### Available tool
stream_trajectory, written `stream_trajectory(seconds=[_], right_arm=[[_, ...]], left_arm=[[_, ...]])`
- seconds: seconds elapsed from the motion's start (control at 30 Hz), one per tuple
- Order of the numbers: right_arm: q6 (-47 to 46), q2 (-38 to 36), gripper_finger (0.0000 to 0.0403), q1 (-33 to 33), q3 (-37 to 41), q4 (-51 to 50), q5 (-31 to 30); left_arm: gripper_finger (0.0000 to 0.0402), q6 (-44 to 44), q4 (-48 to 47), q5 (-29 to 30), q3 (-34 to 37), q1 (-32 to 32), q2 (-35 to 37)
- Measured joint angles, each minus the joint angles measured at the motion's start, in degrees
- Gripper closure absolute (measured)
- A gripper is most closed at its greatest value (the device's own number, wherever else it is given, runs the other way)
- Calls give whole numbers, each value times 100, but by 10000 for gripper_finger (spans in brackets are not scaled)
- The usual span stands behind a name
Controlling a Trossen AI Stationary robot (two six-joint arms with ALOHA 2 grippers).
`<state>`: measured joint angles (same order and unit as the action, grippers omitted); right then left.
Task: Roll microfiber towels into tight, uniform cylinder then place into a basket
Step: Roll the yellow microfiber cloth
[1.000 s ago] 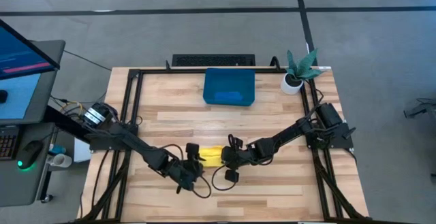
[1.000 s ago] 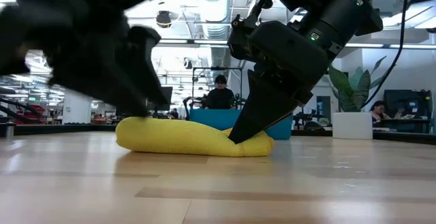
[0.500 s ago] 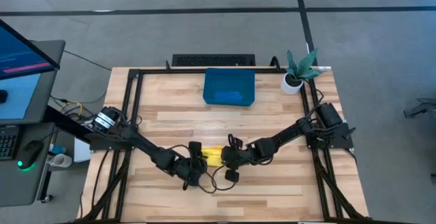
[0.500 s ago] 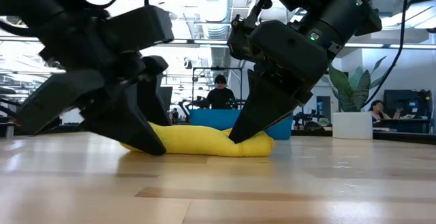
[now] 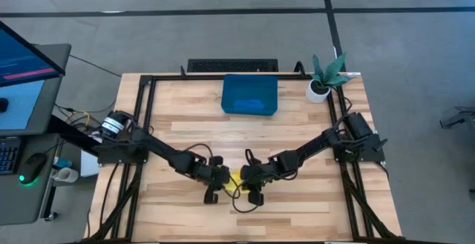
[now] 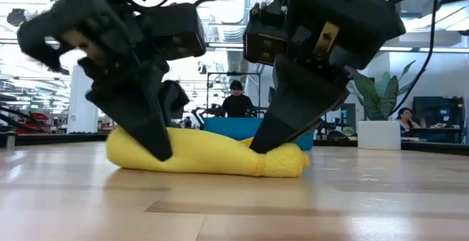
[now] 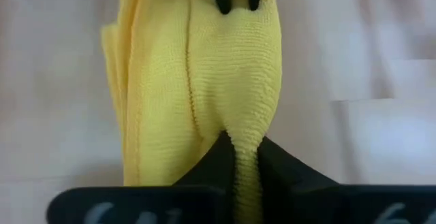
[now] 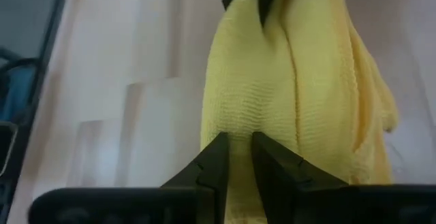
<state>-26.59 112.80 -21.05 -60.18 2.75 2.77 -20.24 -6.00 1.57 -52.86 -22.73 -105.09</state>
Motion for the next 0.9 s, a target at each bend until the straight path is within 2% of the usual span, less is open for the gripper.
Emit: stream_trajectory(seconds=[0.1, 0.23, 0.37, 0.5, 0.67, 0.73, 0.83, 0.9], right_arm=[[223, 10, 310, -11, 7, 243, 102], [579, -17, 278, -38, -58, 148, 127], [697, -92, 243, -42, -265, -285, 183], [796, -410, 230, -29, -388, -997, 91], [1049, -1010, 235, -314, -370, -2007, -914], [1280, -1196, 238, -523, -371, -2066, -1401], [1668, -1347, 242, -874, -181, -1664, -2111], [1962, -1300, 243, -1059, -34, -1213, -2325]], left_arm=[[361, -217, -20, -689, -57, 154, -10], [347, -529, -16, -1051, -59, 315, -12], [358, -591, -12, -1278, -52, 405, -14], [378, -803, 19, -1640, -44, 473, -21], [378, -1039, 137, -1806, -31, 497, -24], [372, -1040, 261, -1918, -27, 497, -36], [369, -1039, 492, -2052, -20, 490, -53], [371, -1039, 536, -2115, -20, 490, -53]])
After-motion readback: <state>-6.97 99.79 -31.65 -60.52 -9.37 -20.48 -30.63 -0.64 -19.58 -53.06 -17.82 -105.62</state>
